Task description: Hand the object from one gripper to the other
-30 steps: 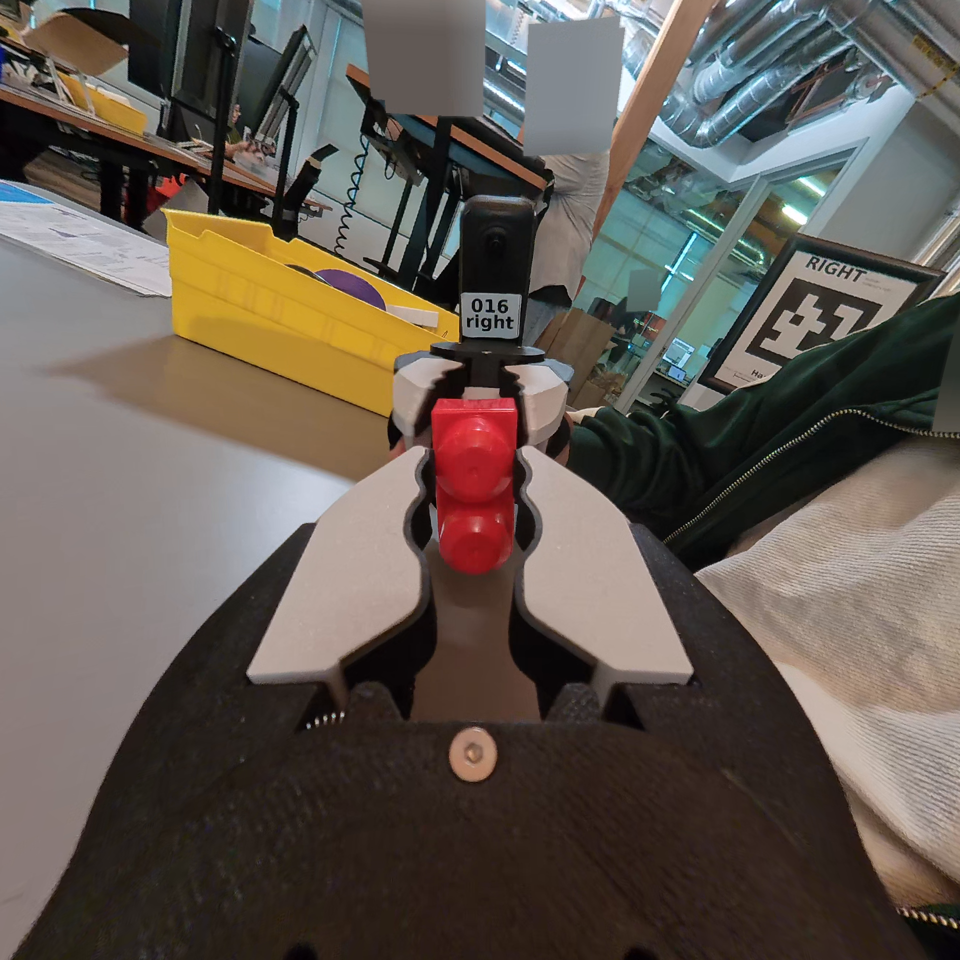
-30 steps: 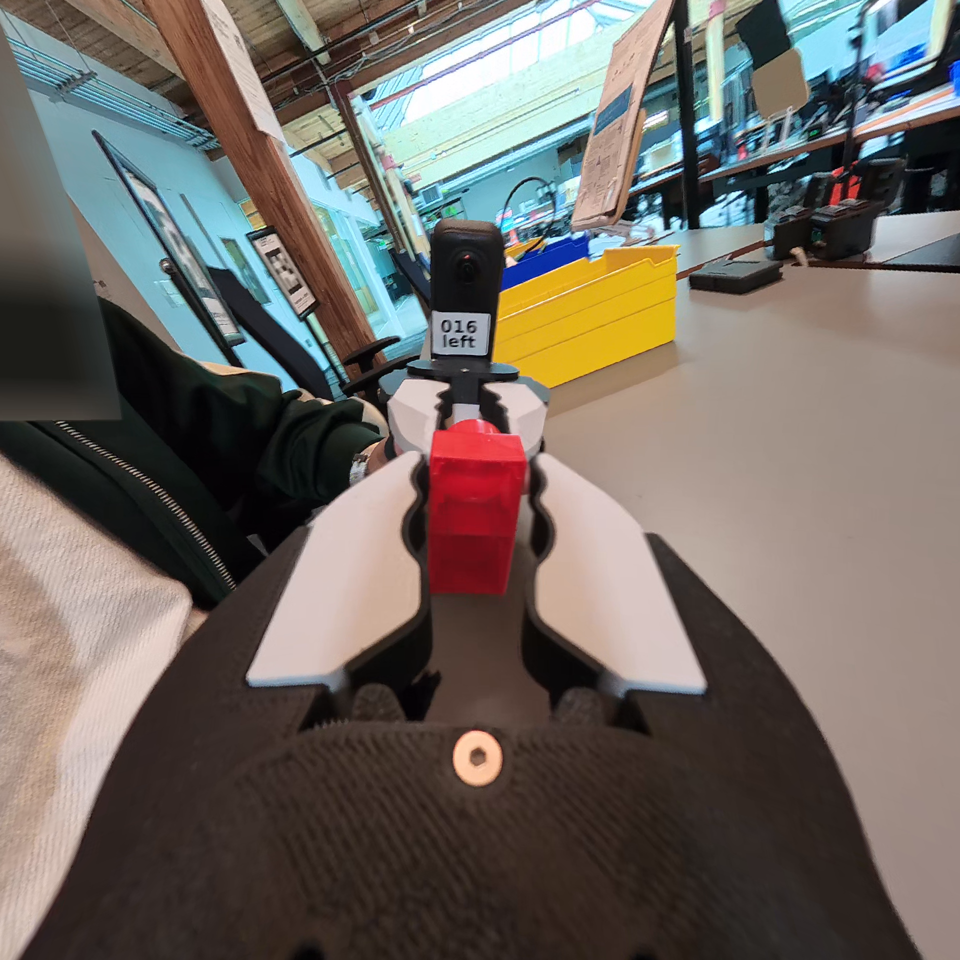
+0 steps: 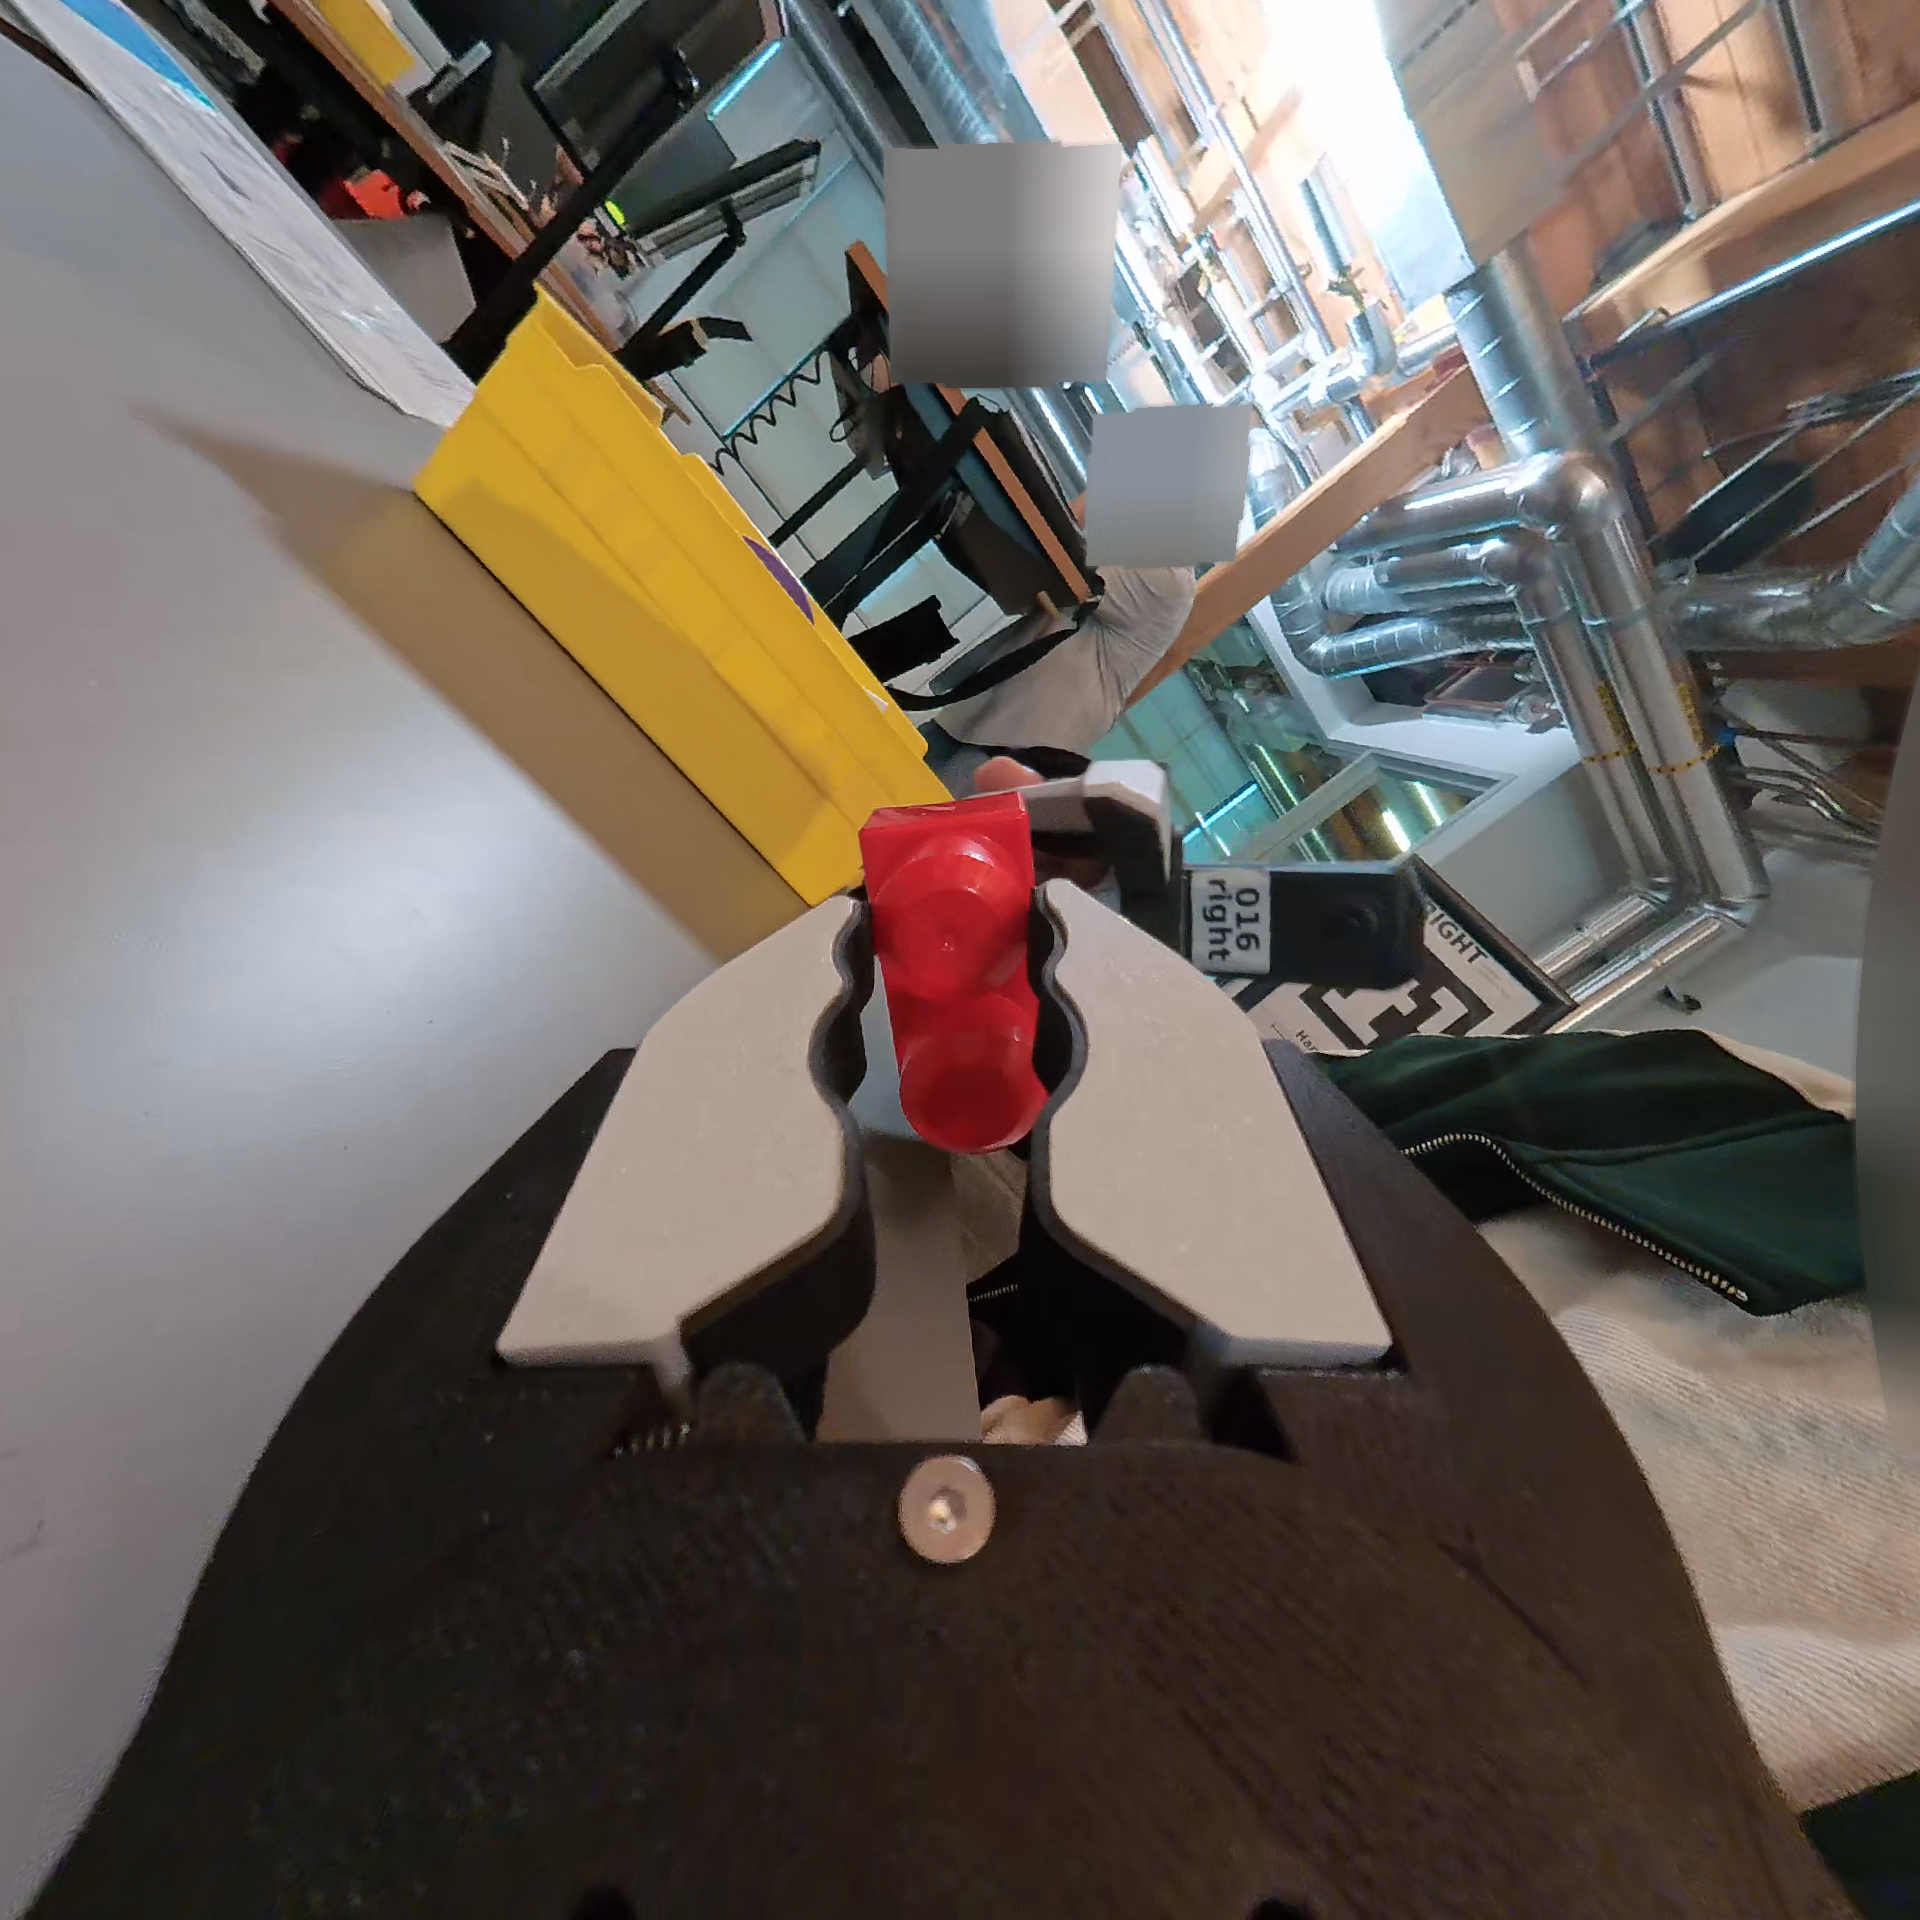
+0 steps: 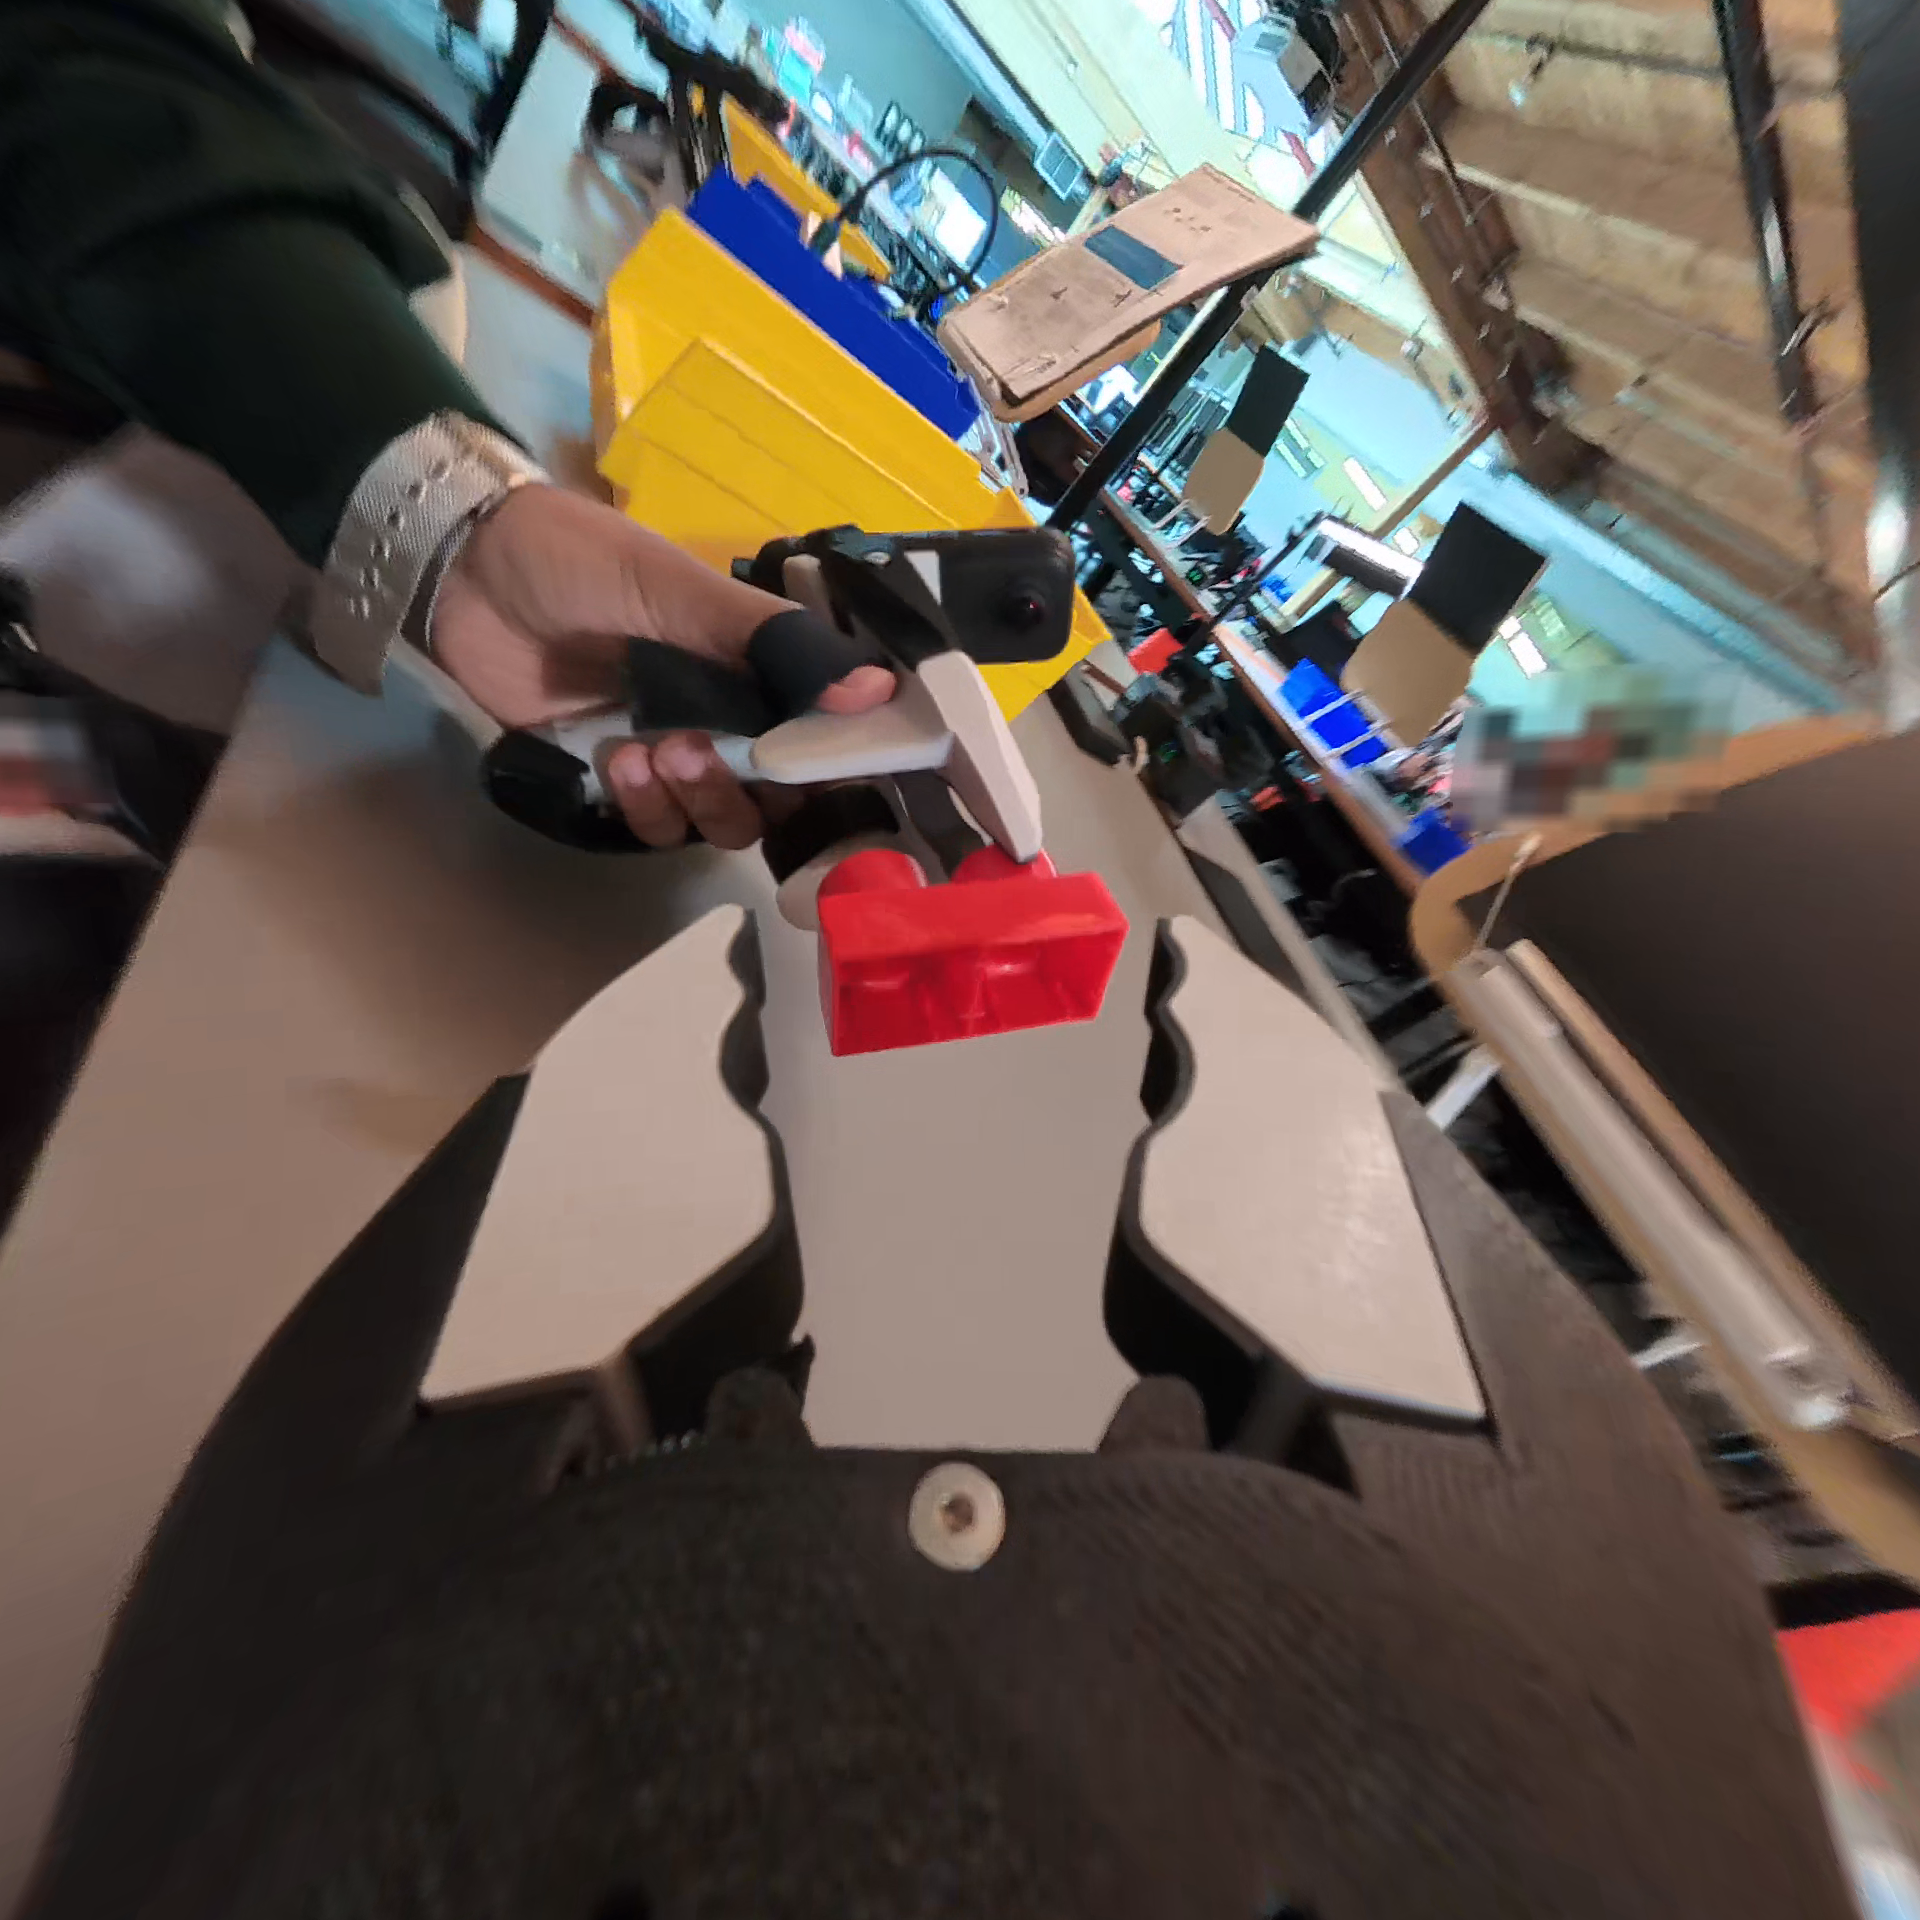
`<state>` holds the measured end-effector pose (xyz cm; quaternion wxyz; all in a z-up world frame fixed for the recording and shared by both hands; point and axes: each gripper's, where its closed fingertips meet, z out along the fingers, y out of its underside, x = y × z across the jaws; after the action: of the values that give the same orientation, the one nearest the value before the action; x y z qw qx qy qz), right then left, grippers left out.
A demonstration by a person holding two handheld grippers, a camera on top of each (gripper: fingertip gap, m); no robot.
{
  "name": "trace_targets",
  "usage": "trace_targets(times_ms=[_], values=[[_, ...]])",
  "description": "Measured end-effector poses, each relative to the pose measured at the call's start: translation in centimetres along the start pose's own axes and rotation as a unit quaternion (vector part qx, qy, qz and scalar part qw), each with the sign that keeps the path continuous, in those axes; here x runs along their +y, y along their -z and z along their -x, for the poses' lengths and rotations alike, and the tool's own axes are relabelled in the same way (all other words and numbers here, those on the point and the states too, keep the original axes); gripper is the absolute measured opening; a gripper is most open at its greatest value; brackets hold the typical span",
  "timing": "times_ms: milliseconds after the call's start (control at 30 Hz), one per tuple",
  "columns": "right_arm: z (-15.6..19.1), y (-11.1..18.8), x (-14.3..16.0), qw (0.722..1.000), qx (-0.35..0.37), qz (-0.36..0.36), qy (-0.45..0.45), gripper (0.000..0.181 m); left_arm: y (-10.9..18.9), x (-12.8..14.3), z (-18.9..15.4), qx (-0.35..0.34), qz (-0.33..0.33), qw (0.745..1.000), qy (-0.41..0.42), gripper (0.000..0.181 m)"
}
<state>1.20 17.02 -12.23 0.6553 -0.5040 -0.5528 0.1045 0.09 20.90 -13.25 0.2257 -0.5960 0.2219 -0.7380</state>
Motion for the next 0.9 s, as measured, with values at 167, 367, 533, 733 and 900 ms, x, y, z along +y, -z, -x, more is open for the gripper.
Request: trace_targets(times_ms=[167,367,533,733,900], values=[[0.9,-0.6,-0.5,0.995,0.017,0.020,0.092,0.072,-0.1,0.3,0.1,-0.002,0.002,1.000,0.009,0.029],[0.5,-1.2,1.6,0.987,0.033,0.090,0.128,0.072,-0.2,0.5,0.5,-0.046,0.020,0.998,-0.049,0.029],[0.0,-1.6,4.3,0.969,0.046,0.208,0.128,0.076,-0.3,1.1,2.4,-0.159,0.065,0.973,-0.154,0.029],[1.0,-2.2,6.6,0.934,0.041,0.318,0.157,0.092,-1.1,1.8,2.1,-0.188,0.084,0.956,-0.209,0.029],[1.4,-2.1,7.4,0.932,0.030,0.333,0.138,0.089,-1.6,2.4,1.5,-0.184,0.093,0.953,-0.223,0.029]])
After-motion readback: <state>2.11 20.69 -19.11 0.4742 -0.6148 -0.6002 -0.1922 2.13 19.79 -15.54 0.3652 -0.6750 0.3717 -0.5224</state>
